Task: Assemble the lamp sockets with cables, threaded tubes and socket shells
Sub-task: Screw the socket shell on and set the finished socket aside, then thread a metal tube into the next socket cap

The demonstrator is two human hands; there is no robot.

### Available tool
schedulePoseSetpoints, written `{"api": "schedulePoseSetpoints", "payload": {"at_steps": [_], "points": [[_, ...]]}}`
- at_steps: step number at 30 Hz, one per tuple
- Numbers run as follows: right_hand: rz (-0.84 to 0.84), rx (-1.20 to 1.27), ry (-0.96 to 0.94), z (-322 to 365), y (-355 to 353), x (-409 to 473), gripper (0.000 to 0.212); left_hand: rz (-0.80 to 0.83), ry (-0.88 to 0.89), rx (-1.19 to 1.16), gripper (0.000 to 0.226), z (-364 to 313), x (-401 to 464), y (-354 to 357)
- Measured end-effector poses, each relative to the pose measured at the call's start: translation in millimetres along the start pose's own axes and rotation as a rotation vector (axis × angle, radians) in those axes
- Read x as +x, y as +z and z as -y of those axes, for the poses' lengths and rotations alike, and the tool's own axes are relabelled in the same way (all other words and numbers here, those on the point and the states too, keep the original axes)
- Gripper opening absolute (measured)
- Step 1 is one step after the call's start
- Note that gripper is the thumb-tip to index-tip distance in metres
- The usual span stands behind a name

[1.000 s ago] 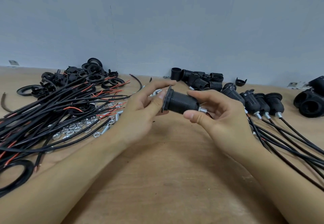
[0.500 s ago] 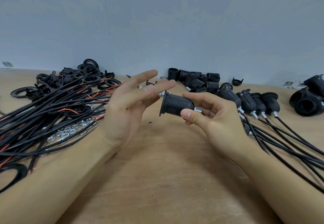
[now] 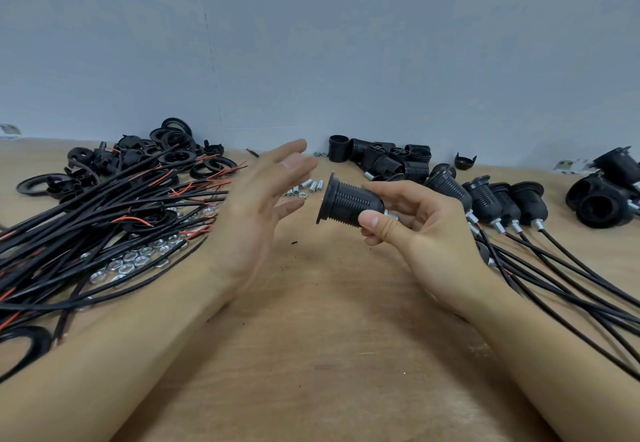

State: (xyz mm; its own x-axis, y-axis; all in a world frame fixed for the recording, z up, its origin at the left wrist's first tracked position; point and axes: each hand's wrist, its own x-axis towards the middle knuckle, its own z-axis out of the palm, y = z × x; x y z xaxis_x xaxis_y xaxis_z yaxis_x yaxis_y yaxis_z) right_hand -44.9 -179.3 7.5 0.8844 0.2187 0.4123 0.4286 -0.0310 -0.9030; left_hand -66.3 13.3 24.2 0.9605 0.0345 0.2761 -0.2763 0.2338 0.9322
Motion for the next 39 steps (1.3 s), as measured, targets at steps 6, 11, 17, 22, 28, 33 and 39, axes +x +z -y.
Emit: {"api": "schedulePoseSetpoints", "payload": {"at_steps": [6,11,17,22,28,33,39], "points": [[0.027,0.002,-0.008,-0.2,-0.3,-0.3,0.028,-0.123,0.086,-0.167,0.042,-2.0,-0.6,-5.4],[0.054,0.017,-0.012,1.1,1.9,-1.0,0.029,-0.069,0.029,-0.036,0.041,-0.1,2.1,-5.3],[0.065,0.000,0.007,2.5,2.0,-3.0,0.030,-0.069,0.122,-0.128,0.044,-5.4,-2.6,-3.9],[0.058,0.009,0.009,3.6,4.8,-3.3,0.028,-0.122,0.098,-0.021,0.034,-4.4,0.7,-6.0],[0.058,-0.024,0.007,5.6,3.9,-4.0,0.028,0.037,0.085,-0.036,0.052,-3.9,-5.8,-0.8],[0.040,-0.053,0.022,4.7,4.0,-3.2,0.028,-0.074,0.112,0.047,0.043,-0.2,-0.7,-5.2],[0.005,-0.326,0.061,-1.9,3.8,-2.6,0.037,-0.006,0.291,0.150,0.032,5.2,-8.0,4.7]]}}
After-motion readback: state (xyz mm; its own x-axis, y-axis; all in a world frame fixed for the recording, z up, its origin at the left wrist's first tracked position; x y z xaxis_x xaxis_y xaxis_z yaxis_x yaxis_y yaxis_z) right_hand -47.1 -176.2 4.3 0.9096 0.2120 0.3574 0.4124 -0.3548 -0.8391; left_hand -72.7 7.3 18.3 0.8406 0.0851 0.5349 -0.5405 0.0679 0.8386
